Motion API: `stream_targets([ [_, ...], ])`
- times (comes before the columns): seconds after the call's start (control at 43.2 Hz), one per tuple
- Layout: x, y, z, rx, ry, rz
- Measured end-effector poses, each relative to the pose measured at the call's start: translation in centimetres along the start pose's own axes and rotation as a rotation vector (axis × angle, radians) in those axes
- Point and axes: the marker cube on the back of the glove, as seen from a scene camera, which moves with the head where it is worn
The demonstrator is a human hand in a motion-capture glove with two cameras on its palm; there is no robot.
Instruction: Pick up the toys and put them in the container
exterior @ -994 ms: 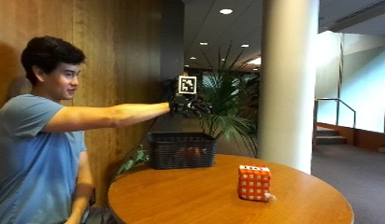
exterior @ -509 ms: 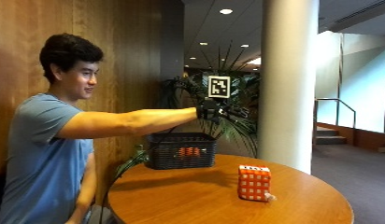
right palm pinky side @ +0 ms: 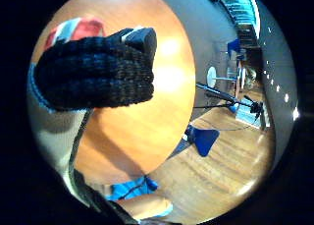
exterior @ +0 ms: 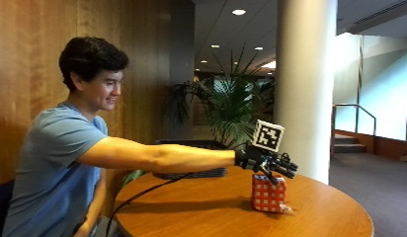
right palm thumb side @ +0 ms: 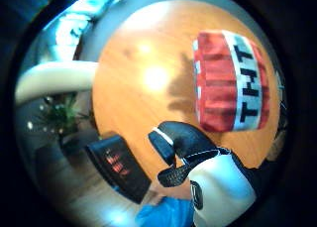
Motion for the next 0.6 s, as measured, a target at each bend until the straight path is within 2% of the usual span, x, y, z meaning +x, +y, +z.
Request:
stream_targets([
  [0.231,-1.1,-2.3,4.0,-0.119,-0.148,0.001],
  [0.416,-1.3,-2.2,6.5,-0.124,-0.103,-0.043],
  [0.509,-1.9,-2.4,7.8,-0.079,-0.099,-0.011],
  [0.601,-1.7,-2.6,8.6,0.022,-0.025,0.094],
])
